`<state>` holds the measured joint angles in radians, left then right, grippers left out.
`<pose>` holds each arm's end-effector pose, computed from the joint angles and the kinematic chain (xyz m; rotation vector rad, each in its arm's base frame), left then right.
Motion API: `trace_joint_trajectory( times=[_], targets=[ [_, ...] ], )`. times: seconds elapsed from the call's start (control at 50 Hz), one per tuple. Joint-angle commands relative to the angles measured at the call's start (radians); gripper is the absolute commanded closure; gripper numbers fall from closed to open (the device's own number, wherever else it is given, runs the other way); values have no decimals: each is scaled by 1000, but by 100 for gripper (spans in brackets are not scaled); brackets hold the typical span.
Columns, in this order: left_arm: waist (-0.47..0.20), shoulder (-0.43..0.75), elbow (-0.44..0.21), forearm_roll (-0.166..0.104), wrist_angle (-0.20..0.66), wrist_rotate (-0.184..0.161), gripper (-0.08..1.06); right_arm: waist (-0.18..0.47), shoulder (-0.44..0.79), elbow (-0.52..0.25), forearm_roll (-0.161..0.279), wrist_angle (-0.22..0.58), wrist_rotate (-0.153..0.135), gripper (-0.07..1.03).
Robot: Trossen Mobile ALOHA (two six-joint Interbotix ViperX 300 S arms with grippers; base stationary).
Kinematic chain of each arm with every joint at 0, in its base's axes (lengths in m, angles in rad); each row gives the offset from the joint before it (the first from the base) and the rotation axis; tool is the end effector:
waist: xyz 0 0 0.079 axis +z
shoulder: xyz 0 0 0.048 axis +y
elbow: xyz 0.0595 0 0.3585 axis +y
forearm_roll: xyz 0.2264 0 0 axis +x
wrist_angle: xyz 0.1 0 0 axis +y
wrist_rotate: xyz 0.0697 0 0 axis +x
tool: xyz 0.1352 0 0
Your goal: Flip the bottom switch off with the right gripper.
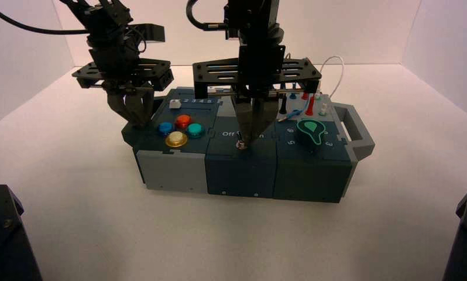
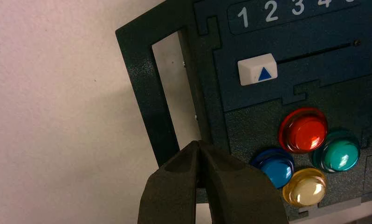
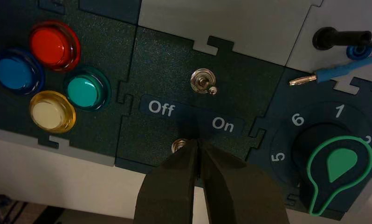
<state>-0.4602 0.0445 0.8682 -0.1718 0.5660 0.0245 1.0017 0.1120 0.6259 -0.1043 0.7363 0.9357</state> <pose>0.2561 -0.1479 0.0212 0.1761 1.4836 -0.3576 0.2066 0.2963 0.0536 -0.0788 1.4524 0.1373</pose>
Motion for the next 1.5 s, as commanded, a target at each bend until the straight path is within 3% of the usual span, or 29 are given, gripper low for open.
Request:
trace_joint_trajectory(
  times=[0.02, 0.72, 1.22, 1.5],
  targets=[
    [-38, -3, -21, -6, -14, 32, 101, 31, -20, -66, 12, -25, 12, 98],
    [-38, -5, -25, -8, -5, 28, 101, 41, -58, -89, 12, 35, 9, 98],
    [-38, -5, -25, -8, -2, 28, 101, 41, -124, -66, -3, 163, 8, 98],
    [-37, -5, -29, -8, 5, 28, 101, 41, -89, -34, -6, 172, 8, 98]
  ],
)
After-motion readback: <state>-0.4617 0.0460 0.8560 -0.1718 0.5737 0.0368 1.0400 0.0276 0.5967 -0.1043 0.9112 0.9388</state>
